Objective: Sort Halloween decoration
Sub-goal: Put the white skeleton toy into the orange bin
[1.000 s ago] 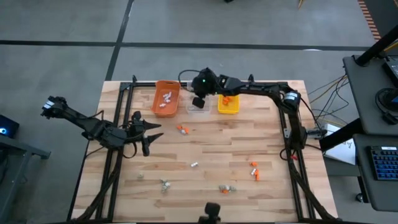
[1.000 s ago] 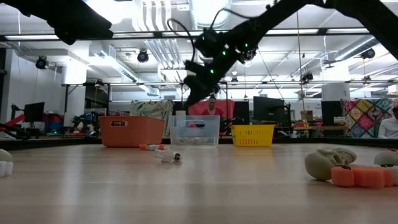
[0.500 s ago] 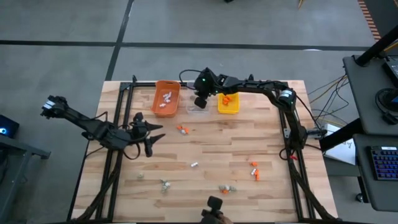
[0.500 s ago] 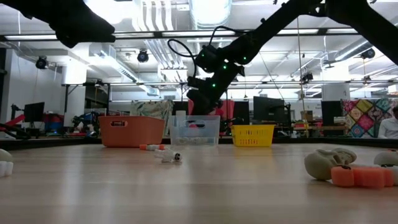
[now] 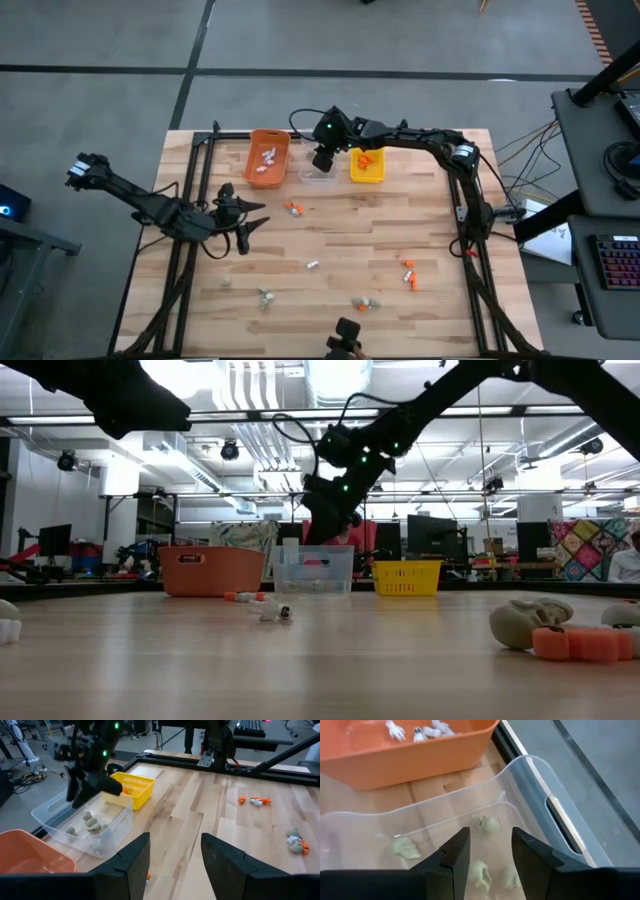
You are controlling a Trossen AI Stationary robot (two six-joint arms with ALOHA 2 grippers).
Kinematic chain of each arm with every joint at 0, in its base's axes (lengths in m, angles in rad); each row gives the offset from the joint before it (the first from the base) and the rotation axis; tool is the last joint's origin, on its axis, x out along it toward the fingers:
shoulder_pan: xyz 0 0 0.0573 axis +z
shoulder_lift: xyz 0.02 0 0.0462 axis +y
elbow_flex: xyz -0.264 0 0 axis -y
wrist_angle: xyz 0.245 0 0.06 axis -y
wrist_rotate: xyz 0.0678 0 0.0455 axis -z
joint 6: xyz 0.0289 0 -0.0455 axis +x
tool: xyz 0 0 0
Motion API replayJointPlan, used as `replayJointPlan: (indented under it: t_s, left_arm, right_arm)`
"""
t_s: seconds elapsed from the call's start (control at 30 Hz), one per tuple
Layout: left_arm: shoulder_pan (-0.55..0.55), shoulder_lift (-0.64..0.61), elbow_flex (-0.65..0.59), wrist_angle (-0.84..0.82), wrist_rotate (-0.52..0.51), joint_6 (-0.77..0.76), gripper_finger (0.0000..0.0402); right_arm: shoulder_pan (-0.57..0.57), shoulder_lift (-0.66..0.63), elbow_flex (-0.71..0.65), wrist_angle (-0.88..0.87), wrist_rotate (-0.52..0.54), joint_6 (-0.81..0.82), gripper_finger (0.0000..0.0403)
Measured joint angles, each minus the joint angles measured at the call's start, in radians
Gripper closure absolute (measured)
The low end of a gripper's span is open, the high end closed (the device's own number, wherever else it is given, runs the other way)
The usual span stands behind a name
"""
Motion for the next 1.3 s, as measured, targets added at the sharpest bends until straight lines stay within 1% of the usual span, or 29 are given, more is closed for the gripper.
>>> replayJointPlan:
  t_s: [0.1, 0.23, 0.37, 0.53, 0.63, 0.73, 0.9, 1.03, 1.13, 1.3]
  left_arm:
    - [0.0, 0.02, 0.0, 0.015, 0.0, 0.0, 0.0242]
    - [0.0, 0.054, 0.0, 0.058, 0.0, -0.007, 0.0242]
    - [0.0, 0.084, 0.0, 0.096, 0.0, -0.028, 0.0242]
    - [0.0, 0.092, 0.0, 0.1, 0.015, -0.071, 0.0242]
    - [-0.001, 0.1, 0.0, 0.117, 0.077, -0.079, 0.0242]
    - [-0.001, 0.119, 0.0, 0.132, 0.114, -0.082, 0.0242]
    - [0.0, 0.175, 0.0, 0.157, 0.114, -0.085, 0.0242]
    - [0.0, 0.236, 0.0, 0.204, 0.115, -0.085, 0.0242]
    - [0.0, 0.279, 0.0, 0.227, 0.118, -0.085, 0.0242]
    - [0.0, 0.34, 0.0, 0.276, 0.166, -0.085, 0.0242]
  right_arm:
    - [0.015, -0.042, 0.0, -0.048, 0.0, 0.008, 0.0267]
    - [0.062, -0.119, 0.0, -0.124, 0.0, 0.004, 0.0266]
    - [0.13, -0.199, -0.009, -0.191, 0.0, 0.002, 0.0267]
    - [0.235, -0.289, -0.039, -0.268, 0.008, 0.011, 0.0275]
    - [0.299, -0.337, -0.081, -0.27, 0.008, 0.016, 0.028]
    - [0.36, -0.379, -0.133, -0.269, 0.008, 0.042, 0.0284]
    - [0.45, -0.439, -0.237, -0.214, 0.008, 0.097, 0.0291]
    - [0.509, -0.455, -0.31, -0.171, 0.008, 0.136, 0.0291]
    - [0.543, -0.457, -0.338, -0.162, 0.008, 0.169, 0.0289]
    - [0.588, -0.454, -0.381, -0.139, 0.009, 0.211, 0.0294]
